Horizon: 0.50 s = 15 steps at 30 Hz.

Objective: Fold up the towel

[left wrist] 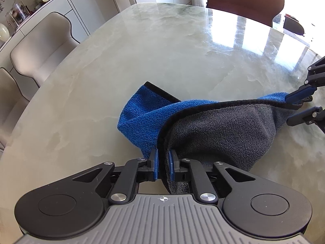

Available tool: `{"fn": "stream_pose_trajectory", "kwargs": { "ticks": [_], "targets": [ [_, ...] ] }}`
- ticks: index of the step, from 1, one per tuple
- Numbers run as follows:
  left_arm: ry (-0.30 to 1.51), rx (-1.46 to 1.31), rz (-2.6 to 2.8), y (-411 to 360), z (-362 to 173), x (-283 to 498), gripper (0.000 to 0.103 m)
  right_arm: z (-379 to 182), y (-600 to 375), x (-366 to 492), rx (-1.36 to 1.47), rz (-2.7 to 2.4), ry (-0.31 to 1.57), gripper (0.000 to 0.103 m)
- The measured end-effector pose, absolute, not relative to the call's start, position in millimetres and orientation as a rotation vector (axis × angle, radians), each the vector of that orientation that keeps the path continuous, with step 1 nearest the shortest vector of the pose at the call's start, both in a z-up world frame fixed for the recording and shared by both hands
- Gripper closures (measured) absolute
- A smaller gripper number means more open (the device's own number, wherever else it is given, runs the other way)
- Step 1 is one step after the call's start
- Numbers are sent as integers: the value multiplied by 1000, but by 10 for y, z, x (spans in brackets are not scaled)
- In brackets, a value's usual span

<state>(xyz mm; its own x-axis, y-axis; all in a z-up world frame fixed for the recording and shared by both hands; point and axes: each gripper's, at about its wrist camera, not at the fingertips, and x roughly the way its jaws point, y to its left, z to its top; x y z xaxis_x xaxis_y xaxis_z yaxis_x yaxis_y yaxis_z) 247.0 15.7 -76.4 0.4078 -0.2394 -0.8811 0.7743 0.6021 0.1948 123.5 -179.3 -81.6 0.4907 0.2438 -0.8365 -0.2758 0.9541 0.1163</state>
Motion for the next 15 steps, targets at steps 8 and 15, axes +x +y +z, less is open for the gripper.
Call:
{"fn": "stream_pose_trajectory", "kwargs": {
  "ticks": [8,15],
  "targets": [
    [951,672,-713,202,-789,2415,94,-900,-1781,1244,-64,301,1000,82],
    [950,690,-729,186,-798,2451,92,-883,-1761,1243,-102,324,995,94]
  ]
}}
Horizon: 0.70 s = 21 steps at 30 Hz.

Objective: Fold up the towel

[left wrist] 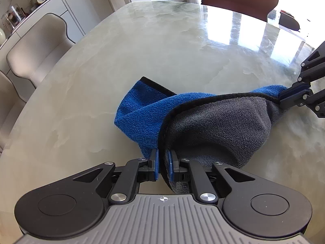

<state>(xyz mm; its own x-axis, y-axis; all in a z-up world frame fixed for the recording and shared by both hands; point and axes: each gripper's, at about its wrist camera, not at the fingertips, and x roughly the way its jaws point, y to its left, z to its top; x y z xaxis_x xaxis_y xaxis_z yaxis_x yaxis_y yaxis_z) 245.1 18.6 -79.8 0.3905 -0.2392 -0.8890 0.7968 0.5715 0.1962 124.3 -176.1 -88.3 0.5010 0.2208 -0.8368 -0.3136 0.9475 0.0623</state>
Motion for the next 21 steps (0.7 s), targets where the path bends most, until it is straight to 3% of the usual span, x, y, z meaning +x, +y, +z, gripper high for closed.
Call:
{"fn": "stream_pose_trajectory", "kwargs": {
  "ticks": [8,13,17,21],
  "targets": [
    [969,695,-747,162,-830,2537,81,-893,-1782,1237,-91,307,1010,89],
    [993,672,-751,152,-881,2629,81,-915,-1743,1221,-118,313,1008,89],
    [980,664,-775,141,-870,2618,100,-895,-1735,1210,-128,337,1010,93],
    [939,683,-782,134,-780,2516,100,-846,-1714,1158,-153,371,997,98]
  ]
}}
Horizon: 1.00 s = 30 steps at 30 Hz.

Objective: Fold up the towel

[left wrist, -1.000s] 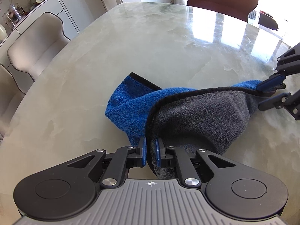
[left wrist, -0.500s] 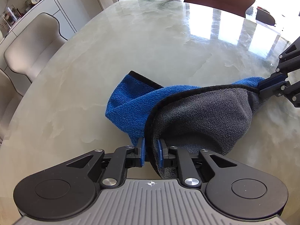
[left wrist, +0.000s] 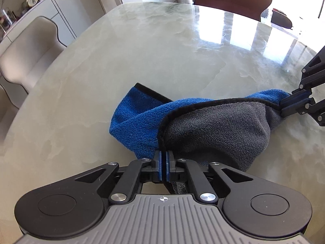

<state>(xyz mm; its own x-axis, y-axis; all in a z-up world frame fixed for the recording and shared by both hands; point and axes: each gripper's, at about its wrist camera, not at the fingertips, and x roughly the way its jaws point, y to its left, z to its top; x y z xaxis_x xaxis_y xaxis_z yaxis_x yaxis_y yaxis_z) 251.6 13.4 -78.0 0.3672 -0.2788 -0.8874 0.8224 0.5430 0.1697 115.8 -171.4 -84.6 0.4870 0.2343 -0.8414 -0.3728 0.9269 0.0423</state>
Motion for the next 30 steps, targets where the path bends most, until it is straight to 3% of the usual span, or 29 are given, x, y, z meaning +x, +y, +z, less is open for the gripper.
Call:
{"fn": "stream_pose_trajectory", "kwargs": {
  "ticks": [9,12,14,18,21,22,23,30],
  "targets": [
    [923,616,-801,322,-546,2229,101,-807,-1702,1091,-168,407,989,96],
    [933,614,-807,346,-541,2174,101,-813,-1721,1116,-154,396,988,90],
    [938,615,-799,358,-549,2156,101,-823,-1718,1134,-157,395,992,78],
    [938,597,-783,402,-528,2148,101,-867,-1679,1133,-197,394,1006,76],
    [928,600,-773,425,-499,2122,101,-928,-1678,1127,-207,383,1024,81],
    [927,601,-769,430,-494,2117,101,-927,-1680,1121,-210,382,1018,94],
    [925,602,-763,437,-491,2112,101,-916,-1682,1119,-210,390,1018,97],
    [897,565,-707,515,-381,2045,100,-655,-1710,1074,-258,379,918,98]
  ]
}}
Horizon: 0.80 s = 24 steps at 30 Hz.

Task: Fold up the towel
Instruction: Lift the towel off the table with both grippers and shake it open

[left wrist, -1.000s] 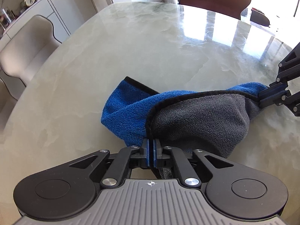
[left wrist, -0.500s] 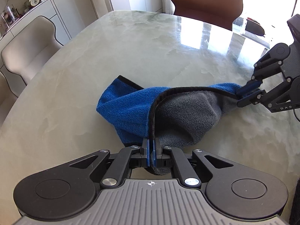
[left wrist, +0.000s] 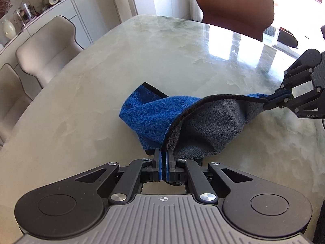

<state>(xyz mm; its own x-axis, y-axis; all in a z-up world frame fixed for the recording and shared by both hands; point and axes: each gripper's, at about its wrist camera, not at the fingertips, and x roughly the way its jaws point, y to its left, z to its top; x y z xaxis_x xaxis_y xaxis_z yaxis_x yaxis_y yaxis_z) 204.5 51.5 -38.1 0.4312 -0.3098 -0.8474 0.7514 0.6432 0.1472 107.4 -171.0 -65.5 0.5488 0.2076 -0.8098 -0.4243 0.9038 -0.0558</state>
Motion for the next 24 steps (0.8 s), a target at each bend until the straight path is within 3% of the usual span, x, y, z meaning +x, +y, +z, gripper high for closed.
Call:
{"fn": "stream_pose_trajectory", "kwargs": {
  "ticks": [15,24],
  "targets": [
    [677,489,-535,677,428,1813,100,372,-1843,1248,-441,335,537,99],
    [547,495,-461,586,947,2092,100,728,-1825,1715,-545,350,402,99]
  ]
}}
